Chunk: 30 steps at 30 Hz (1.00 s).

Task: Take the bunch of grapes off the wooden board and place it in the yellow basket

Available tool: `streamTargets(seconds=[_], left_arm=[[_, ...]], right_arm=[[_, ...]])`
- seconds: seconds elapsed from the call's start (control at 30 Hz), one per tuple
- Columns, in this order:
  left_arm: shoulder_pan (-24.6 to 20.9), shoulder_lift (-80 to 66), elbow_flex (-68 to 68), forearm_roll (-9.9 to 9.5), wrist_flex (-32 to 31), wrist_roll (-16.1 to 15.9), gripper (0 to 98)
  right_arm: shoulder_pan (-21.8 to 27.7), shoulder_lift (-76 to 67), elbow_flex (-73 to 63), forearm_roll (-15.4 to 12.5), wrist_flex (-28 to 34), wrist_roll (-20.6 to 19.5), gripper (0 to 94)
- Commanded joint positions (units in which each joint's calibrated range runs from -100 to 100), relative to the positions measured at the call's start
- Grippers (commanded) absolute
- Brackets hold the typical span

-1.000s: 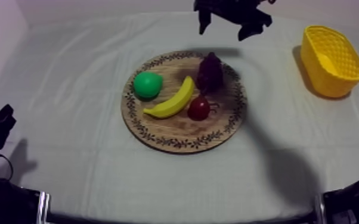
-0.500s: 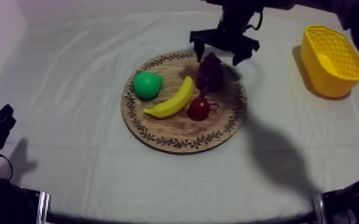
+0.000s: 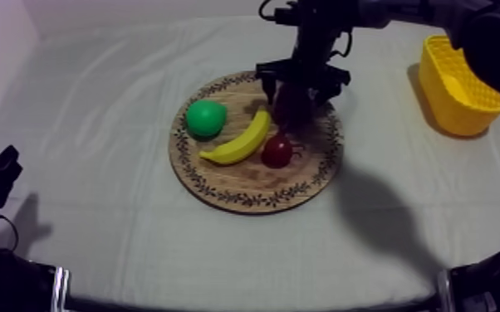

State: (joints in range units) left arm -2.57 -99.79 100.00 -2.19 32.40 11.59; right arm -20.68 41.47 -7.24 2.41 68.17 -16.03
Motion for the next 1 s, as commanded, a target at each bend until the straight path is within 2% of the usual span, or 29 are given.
streamTargets(seconds=[0.0, 0.17, 0.3, 0.47, 0.63, 0.97], left_arm=[[0.0, 0.0, 0.0, -0.03, 0.0, 0.0, 0.1], [0.0, 0.0, 0.0, -0.03, 0.0, 0.0, 0.1], [0.0, 0.0, 0.0, -0.03, 0.0, 0.0, 0.1], [0.0, 0.0, 0.0, -0.03, 0.0, 0.0, 0.1], [0.0, 0.0, 0.0, -0.03, 0.0, 0.0, 0.1], [0.0, 0.0, 0.0, -0.03, 0.0, 0.0, 0.1]], right_arm=[[-0.1, 0.2, -0.1, 0.1, -0.1, 0.2, 59.4], [-0.1, 0.4, -0.2, 0.0, 0.0, 0.6, 39.0], [0.2, -1.2, 0.3, -0.2, 1.0, 1.1, 31.4], [0.3, -9.6, 3.6, -0.4, 3.1, 2.5, 28.2], [1.1, -20.8, 3.4, -0.8, 8.6, 4.8, 27.0], [10.2, -37.4, 2.1, -1.8, 11.3, 8.7, 30.3]])
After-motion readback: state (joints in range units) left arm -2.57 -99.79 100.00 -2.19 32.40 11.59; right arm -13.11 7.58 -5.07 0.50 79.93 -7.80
